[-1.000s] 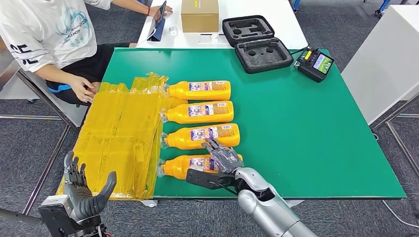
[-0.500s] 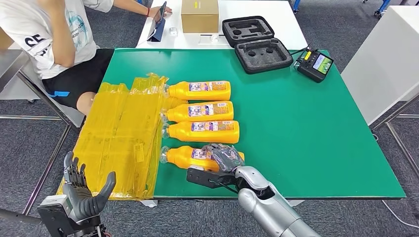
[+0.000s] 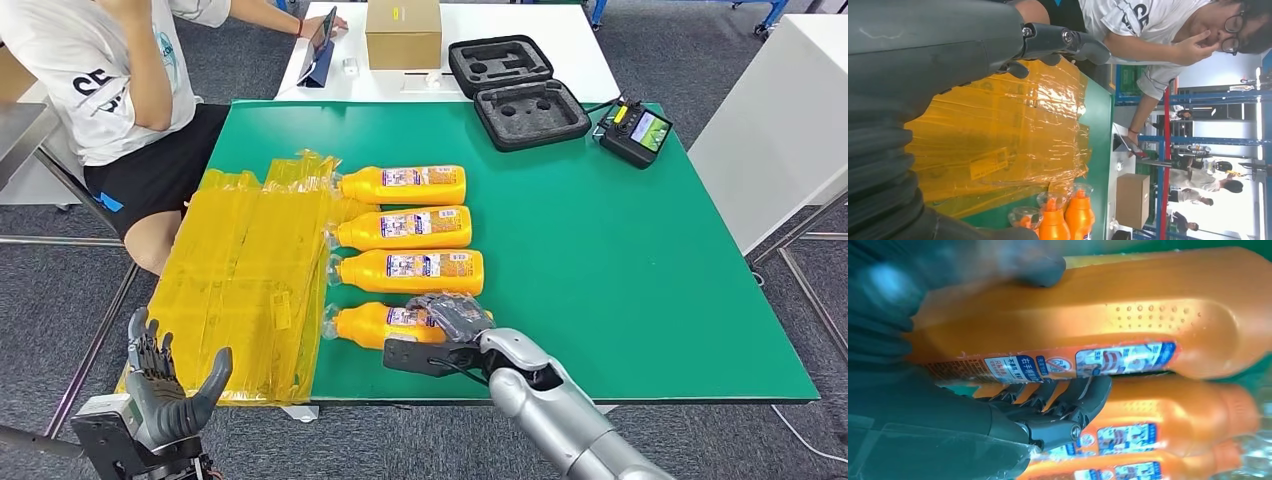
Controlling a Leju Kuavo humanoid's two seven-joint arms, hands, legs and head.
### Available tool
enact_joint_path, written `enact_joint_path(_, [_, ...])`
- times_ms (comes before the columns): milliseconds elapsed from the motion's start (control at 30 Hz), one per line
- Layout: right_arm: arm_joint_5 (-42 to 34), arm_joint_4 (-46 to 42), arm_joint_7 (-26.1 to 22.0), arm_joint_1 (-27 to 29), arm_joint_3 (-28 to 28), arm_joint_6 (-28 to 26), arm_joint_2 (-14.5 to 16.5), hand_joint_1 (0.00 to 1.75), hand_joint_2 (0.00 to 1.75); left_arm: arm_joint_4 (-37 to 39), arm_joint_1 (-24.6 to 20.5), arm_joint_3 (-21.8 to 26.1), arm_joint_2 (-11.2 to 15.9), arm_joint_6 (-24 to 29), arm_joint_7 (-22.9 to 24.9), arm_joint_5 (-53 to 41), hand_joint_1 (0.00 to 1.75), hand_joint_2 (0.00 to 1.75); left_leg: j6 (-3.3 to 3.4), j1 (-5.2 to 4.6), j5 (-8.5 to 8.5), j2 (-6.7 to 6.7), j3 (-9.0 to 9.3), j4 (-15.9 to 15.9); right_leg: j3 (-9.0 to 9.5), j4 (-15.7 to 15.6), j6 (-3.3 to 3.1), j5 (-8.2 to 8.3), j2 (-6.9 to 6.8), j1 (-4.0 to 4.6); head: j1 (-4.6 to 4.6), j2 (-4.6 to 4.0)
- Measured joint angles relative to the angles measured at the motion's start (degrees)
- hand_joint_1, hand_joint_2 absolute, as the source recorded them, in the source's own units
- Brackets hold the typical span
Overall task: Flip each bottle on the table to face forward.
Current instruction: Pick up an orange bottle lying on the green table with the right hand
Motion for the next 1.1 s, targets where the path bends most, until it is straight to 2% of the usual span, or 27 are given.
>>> enact_joint_path(133, [-9.8,0.4,-10.2,0.7,-0.9,-1.6,0.1,1.75,1.75,0.1,-0.2,0.0,0.0,0.0,-0.5,0.5,0.0,1.75,0.01,0.01,-0.01,0.04,-0.01,0.0,0.0,0.0,0.0,0.0,0.04,-0.02,0.0,0.0])
enact_joint_path(267, [-13.5,-0.2,-14.5,2.1,-1.8,-3.0,0.6,1.75,1.75,0.1,-0.2,0.0,0.0,0.1,-0.9,0.5,0.0,1.75,0.0,0.02,0.02,-0.01,-0.07,0.0,-0.03,0.0,0.01,-0.01,0.02,-0.01,0.0,0.0])
enact_joint_path(400, [-18.7,-3.6,-21.5,4.9,-3.9,-7.0,2.0,1.75,1.75,0.1,0.0,0.0,-0.2,0.2,-2.0,0.7,0.0,1.75,0.0,0.01,0.01,0.0,-0.19,0.0,-0.14,0.0,0.02,-0.01,0.03,-0.01,-0.02,0.0])
enact_joint_path(600, [-24.5,-9.7,-28.0,8.4,-6.5,-13.1,4.6,1.75,1.75,0.0,0.5,0.2,-0.9,0.6,-2.7,2.1,0.0,1.75,0.02,-0.01,-0.01,-0.03,-0.31,0.0,-0.22,0.0,0.1,-0.08,-0.01,-0.03,0.0,0.0])
enact_joint_path(733, [-26.4,-13.1,-30.9,10.1,-8.0,-17.2,6.1,1.75,1.75,-0.5,0.7,0.7,-1.4,0.3,-2.8,3.8,0.0,1.75,0.02,-0.03,-0.02,-0.03,-0.33,0.0,-0.27,0.0,0.1,-0.08,0.0,-0.04,-0.01,0.0])
enact_joint_path(900, [-27.7,-14.1,-33.5,11.6,-9.4,-24.3,7.6,1.75,1.75,-0.5,0.5,0.4,-1.6,-4.1,-1.2,7.3,0.0,1.75,0.02,-0.03,-0.02,-0.03,-0.34,0.0,-0.28,0.0,0.1,-0.08,0.0,-0.05,-0.01,0.0])
enact_joint_path(1100, [-30.5,-11.4,-34.4,12.7,-9.7,-25.4,9.2,1.75,1.75,0.2,-1.1,-4.1,-0.8,-12.6,1.9,9.5,0.0,1.75,0.02,-0.03,-0.01,-0.04,-0.35,0.0,-0.29,0.0,0.1,-0.08,0.0,-0.09,-0.01,0.0])
